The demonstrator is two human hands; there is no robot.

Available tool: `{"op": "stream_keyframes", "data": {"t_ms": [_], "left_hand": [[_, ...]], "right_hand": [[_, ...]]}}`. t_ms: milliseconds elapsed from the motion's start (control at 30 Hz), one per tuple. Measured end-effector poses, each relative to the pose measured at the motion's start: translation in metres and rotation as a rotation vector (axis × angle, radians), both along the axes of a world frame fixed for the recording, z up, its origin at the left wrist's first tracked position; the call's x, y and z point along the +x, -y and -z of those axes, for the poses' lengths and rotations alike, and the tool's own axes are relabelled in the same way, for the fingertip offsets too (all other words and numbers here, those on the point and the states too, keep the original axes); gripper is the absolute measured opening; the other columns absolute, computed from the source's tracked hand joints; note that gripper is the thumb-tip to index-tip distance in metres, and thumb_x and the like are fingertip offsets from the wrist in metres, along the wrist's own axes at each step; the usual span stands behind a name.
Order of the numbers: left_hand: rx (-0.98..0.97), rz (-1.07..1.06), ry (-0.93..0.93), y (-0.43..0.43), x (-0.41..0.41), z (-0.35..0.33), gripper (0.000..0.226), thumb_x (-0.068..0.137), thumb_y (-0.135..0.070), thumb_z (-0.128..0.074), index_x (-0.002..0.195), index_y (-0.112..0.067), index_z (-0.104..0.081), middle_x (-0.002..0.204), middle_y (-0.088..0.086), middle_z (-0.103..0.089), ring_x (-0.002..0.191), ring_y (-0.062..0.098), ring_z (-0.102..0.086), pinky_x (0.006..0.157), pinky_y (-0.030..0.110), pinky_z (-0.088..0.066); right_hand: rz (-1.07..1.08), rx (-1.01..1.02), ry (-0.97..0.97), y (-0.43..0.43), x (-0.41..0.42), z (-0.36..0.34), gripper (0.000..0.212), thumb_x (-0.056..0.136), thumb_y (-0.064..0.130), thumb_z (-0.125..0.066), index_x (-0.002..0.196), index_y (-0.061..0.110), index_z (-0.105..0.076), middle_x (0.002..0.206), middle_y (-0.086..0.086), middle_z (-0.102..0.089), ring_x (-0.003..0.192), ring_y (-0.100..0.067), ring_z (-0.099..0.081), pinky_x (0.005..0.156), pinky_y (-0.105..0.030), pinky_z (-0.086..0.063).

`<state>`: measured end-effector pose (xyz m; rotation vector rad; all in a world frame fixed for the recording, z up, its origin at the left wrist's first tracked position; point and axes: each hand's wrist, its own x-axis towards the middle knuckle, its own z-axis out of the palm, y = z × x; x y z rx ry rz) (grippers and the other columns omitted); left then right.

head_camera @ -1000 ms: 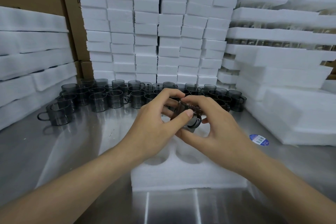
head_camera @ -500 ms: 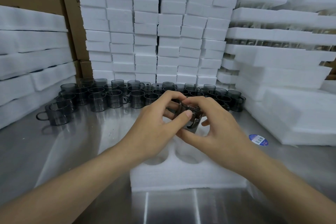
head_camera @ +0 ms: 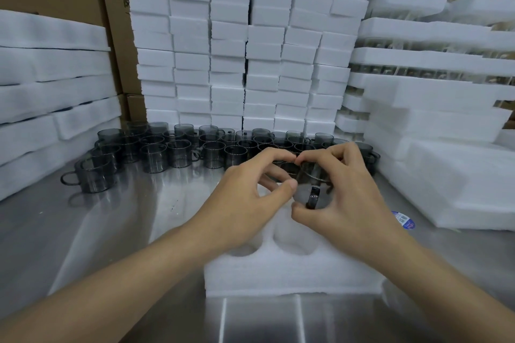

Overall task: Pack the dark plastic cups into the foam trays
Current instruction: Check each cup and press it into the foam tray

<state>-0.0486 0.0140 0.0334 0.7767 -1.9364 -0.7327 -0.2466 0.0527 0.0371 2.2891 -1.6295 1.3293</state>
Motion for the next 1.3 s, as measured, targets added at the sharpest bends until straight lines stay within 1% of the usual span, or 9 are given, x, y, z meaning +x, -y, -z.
{"op": "stream_keyframes", "data": {"t_ms": [133,333,567,700,767,867,1033,1100,1300], "left_hand": [[-0.017,-0.003,0.031,0.003,0.000,0.003,0.019,0.101,-0.026,-0.072,0.116,-0.037,-0.074,0.104,-0.016,-0.077,0.100,0.004,-0.071,0.074,0.004,-0.043],[-0.040,-0.036,0.050,0.009,0.000,0.006,0.013,0.099,-0.018,-0.074,0.102,-0.030,-0.075,0.093,-0.017,-0.077,0.095,0.004,-0.072,0.070,0.006,-0.044],[-0.076,-0.127,0.246,0.008,0.001,0.007,0.010,0.100,-0.031,-0.068,0.099,-0.038,-0.075,0.102,-0.027,-0.072,0.106,-0.007,-0.064,0.078,0.010,-0.042],[-0.064,-0.135,0.401,0.006,0.002,0.008,0.015,0.100,-0.049,-0.058,0.108,-0.045,-0.069,0.114,-0.026,-0.066,0.109,0.000,-0.061,0.092,0.035,-0.053],[-0.075,-0.132,0.429,0.004,0.003,0.006,0.021,0.096,-0.054,-0.053,0.109,-0.046,-0.068,0.113,-0.025,-0.063,0.106,0.002,-0.060,0.093,0.041,-0.053],[-0.082,-0.129,0.430,0.002,0.003,0.005,0.021,0.096,-0.054,-0.054,0.109,-0.045,-0.068,0.111,-0.024,-0.063,0.107,0.002,-0.059,0.094,0.042,-0.053],[-0.085,-0.129,0.438,0.002,0.002,0.004,0.023,0.095,-0.055,-0.052,0.109,-0.046,-0.068,0.110,-0.024,-0.063,0.106,0.001,-0.059,0.093,0.041,-0.053],[-0.085,-0.132,0.439,0.002,0.002,0.004,0.025,0.094,-0.056,-0.051,0.109,-0.046,-0.068,0.110,-0.024,-0.063,0.108,0.001,-0.060,0.093,0.041,-0.053],[-0.109,-0.134,0.493,0.004,0.002,0.005,0.016,0.103,-0.048,-0.055,0.110,-0.045,-0.069,0.109,-0.025,-0.068,0.114,-0.001,-0.056,0.100,0.038,-0.050]], "right_hand": [[-0.013,0.115,-0.014,0.003,-0.004,0.001,0.056,0.070,0.043,-0.079,0.123,0.047,-0.060,0.116,0.020,-0.045,0.108,0.001,-0.054,0.087,-0.021,-0.048],[-0.120,0.270,-0.023,-0.001,-0.009,-0.005,0.053,0.077,0.069,-0.059,0.127,0.055,-0.052,0.120,0.023,-0.061,0.115,0.003,-0.057,0.093,-0.025,-0.047],[0.008,0.221,-0.022,0.000,-0.024,-0.014,0.043,0.075,0.046,-0.063,0.118,0.045,-0.060,0.112,0.019,-0.063,0.106,0.001,-0.059,0.092,-0.030,-0.050],[0.000,0.305,-0.031,0.003,-0.037,-0.018,0.031,0.083,0.030,-0.072,0.110,0.041,-0.062,0.110,0.018,-0.066,0.099,-0.003,-0.062,0.087,-0.032,-0.051],[-0.036,0.320,-0.026,0.001,-0.037,-0.020,0.031,0.080,0.033,-0.072,0.109,0.039,-0.063,0.106,0.017,-0.067,0.093,-0.007,-0.063,0.080,-0.026,-0.051],[-0.071,0.330,-0.024,0.000,-0.036,-0.020,0.036,0.073,0.038,-0.066,0.108,0.040,-0.062,0.102,0.016,-0.067,0.090,-0.008,-0.062,0.073,-0.017,-0.047],[-0.017,0.310,-0.111,0.000,-0.038,-0.021,0.046,0.068,0.055,-0.055,0.112,0.043,-0.058,0.107,0.019,-0.064,0.097,-0.004,-0.060,0.084,-0.034,-0.052],[-0.013,0.307,-0.119,-0.001,-0.037,-0.021,0.047,0.068,0.056,-0.053,0.113,0.044,-0.057,0.108,0.019,-0.063,0.099,-0.003,-0.060,0.085,-0.033,-0.052],[-0.048,0.342,-0.012,0.002,-0.043,-0.021,0.032,0.085,0.028,-0.074,0.114,0.040,-0.064,0.106,0.017,-0.068,0.097,-0.002,-0.063,0.079,-0.023,-0.045]]}}
